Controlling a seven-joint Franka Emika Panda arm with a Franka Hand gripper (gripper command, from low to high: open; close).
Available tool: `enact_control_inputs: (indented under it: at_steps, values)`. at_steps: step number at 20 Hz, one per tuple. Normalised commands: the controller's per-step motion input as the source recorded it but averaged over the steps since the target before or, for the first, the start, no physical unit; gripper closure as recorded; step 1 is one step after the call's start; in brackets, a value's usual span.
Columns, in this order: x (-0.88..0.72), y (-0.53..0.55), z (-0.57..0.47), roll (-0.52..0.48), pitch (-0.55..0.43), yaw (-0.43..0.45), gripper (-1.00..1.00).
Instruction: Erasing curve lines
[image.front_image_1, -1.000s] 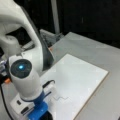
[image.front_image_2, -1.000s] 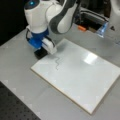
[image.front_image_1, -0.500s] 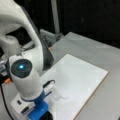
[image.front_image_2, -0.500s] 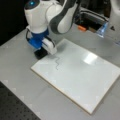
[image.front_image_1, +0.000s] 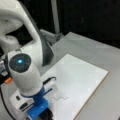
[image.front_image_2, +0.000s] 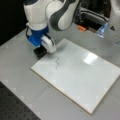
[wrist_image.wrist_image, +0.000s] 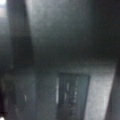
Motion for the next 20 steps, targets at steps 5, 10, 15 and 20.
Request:
enact_control_inputs:
  at_steps: [5, 10, 15, 20]
  values:
    - [-0.07, 0.16, 0.36, -0.086, 0.020, -0.070, 1.00]
    - [-0.10, 0.24, 0.20, -0.064, 0.002, -0.092, 1.00]
    - [-0.14, 0.11, 0.03, -0.064, -0.037, -0.217, 1.00]
    - [-0.18, -0.05, -0.02, -0.045, -0.033, -0.344, 1.00]
